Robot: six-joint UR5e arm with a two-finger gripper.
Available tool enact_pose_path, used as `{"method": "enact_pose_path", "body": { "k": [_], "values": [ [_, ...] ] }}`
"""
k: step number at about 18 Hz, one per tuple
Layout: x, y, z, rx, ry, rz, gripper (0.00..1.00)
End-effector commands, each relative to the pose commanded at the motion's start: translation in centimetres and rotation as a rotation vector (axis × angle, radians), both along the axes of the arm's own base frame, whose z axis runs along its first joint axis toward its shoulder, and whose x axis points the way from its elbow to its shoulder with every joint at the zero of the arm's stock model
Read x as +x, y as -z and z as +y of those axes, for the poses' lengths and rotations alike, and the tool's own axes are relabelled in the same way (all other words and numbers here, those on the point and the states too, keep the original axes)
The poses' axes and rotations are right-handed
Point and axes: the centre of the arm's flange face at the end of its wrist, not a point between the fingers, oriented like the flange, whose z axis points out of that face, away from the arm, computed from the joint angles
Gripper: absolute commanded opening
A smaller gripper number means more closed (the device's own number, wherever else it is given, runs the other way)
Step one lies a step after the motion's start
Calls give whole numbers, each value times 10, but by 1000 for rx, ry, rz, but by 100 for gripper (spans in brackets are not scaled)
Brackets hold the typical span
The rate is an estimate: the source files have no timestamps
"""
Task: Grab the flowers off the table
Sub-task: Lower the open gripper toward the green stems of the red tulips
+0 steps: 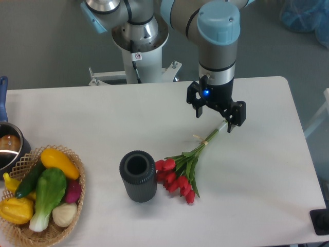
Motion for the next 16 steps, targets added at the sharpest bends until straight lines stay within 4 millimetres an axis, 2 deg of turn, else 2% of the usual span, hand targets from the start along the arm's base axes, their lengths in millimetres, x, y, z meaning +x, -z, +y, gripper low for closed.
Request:
{"method": "enact_pose_path", "body": {
  "k": [4,7,10,13,15,16],
  "values": [
    [3,4,2,2,-5,-9,100],
    [8,23,2,10,2,-44,100],
    [17,52,-2,-13,9,-79,100],
    [15,84,7,-2,13,-58,100],
    [19,88,15,-6,33,-51,100],
    [20,98,17,-21,37,-65,100]
  ]
}}
